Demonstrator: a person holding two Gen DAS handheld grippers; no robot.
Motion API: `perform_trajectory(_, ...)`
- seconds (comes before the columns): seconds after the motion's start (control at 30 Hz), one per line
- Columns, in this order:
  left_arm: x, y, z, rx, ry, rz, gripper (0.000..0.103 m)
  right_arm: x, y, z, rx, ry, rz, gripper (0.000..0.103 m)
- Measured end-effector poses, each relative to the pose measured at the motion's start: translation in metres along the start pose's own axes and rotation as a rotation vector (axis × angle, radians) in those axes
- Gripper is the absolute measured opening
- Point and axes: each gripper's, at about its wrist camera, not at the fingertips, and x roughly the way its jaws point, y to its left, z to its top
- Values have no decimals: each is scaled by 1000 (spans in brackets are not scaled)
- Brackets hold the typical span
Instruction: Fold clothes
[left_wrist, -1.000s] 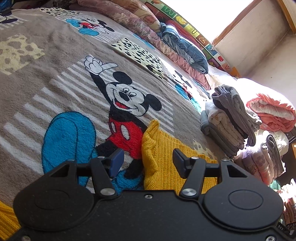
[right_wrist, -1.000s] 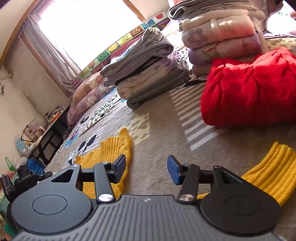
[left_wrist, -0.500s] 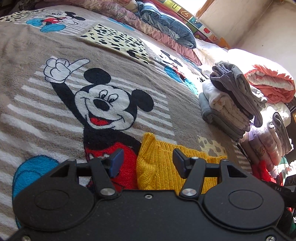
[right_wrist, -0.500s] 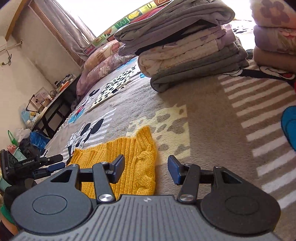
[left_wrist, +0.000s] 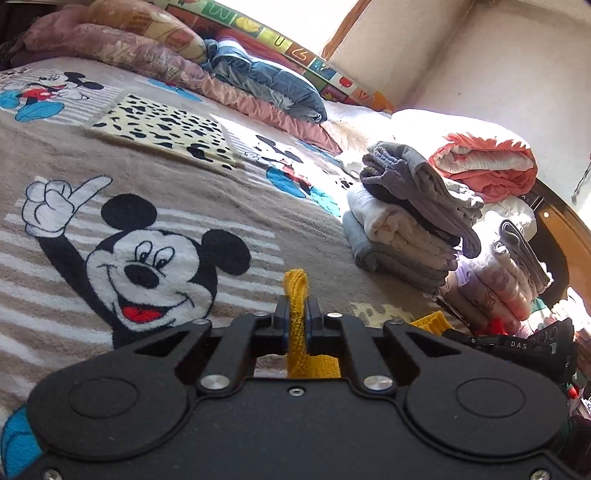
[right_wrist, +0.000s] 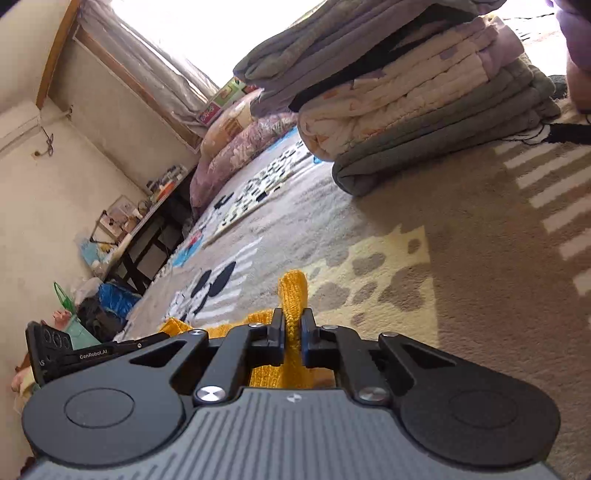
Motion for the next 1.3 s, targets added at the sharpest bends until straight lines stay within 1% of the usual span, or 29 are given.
perform_trajectory(0.07,6,9,-2,-23,11,-5,5,-10,-9,-2,56,-55,25,10)
perform_trajectory(0.17,11,20,-5,-75,20,-11,5,-6,-28,-7,117,-45,-11,10)
perform_trajectory(0.2,12,22,-5,-87,21,-14,5,-6,-33,-8,140,-54,-10,10)
perform_trajectory(0.27,12,25,-5,-111,22,-20,5,-8,-31,-6,135,-67,7,10)
perform_trajectory(0.3,18,25,-7,-103,62,60,7,-7,-27,-4,124,-67,10,10)
perform_trajectory(0.33,26,25,-9,-90,110,161,8,-6,-24,-3,111,-63,7,10)
perform_trajectory(0.37,29,23,-11,-71,118,200,15,0,-23,-3,86,-39,-38,10)
perform_trajectory(0.4,30,21,-14,-51,117,224,15,6,-22,-3,67,-11,-85,10)
perform_trajectory(0.43,29,20,-13,-55,116,234,17,14,-25,-4,72,35,-145,6)
perform_trajectory(0.47,25,17,-10,-48,103,244,19,11,-22,-3,63,22,-161,8)
perform_trajectory(0.5,22,15,-8,-38,87,254,27,8,-19,-1,55,9,-177,11)
perform_trajectory(0.53,17,11,-5,-16,69,273,27,5,-15,0,41,-5,-195,23)
perform_trajectory(0.57,12,6,-3,9,49,295,27,0,-6,1,-11,-26,-231,40)
perform_trajectory(0.6,7,2,-1,26,38,269,27,-6,2,1,-61,-46,-262,45)
perform_trajectory(0.63,3,-3,1,42,30,230,27,-10,10,2,-103,-60,-266,45)
perform_trajectory(0.7,-1,-16,1,89,33,136,27,-16,26,1,-202,-71,-243,45)
perform_trajectory(0.77,6,-31,-3,154,80,86,27,-12,40,0,-294,-54,-221,45)
perform_trajectory(0.8,12,-33,-6,167,106,92,27,-7,43,1,-314,-35,-203,44)
perform_trajectory(0.83,22,-31,-11,168,144,124,27,-2,46,1,-330,-16,-188,43)
perform_trajectory(0.9,43,-21,-26,175,194,194,27,17,36,6,-291,48,-209,43)
perform_trajectory(0.93,43,-18,-26,161,192,196,27,27,28,7,-263,83,-225,43)
perform_trajectory(1.0,35,-15,-20,131,162,191,27,37,11,4,-217,100,-245,40)
perform_trajectory(1.03,26,-16,-16,127,122,179,27,34,13,5,-218,98,-254,37)
perform_trajectory(1.1,10,-21,-13,148,89,165,27,27,19,6,-221,95,-270,37)
perform_trajectory(1.2,-18,-37,-12,199,55,146,27,3,36,0,-269,62,-255,39)
perform_trajectory(1.3,-44,-54,-23,223,39,104,27,-26,53,-11,-285,36,-209,39)
